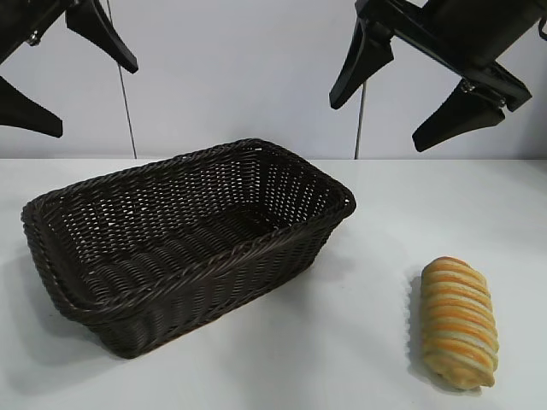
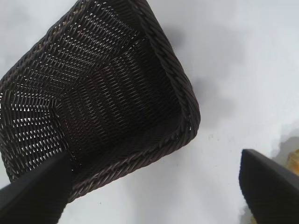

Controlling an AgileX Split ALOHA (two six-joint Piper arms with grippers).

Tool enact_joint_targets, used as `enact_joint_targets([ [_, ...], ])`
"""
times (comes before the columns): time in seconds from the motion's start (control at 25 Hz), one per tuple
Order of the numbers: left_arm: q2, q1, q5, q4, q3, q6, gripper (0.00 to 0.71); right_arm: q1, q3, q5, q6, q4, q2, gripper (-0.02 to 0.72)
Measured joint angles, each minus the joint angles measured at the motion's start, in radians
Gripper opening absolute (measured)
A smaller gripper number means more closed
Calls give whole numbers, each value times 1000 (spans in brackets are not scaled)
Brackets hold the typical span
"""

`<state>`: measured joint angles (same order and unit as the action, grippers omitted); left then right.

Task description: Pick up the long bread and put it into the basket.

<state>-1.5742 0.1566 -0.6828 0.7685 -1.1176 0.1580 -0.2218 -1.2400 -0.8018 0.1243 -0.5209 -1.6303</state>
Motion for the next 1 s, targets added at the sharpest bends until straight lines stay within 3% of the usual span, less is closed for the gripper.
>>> enact_joint_targets([
  [1.0,0,-5,3,-1,0,0,678,0,0,-6,0,0,0,695],
])
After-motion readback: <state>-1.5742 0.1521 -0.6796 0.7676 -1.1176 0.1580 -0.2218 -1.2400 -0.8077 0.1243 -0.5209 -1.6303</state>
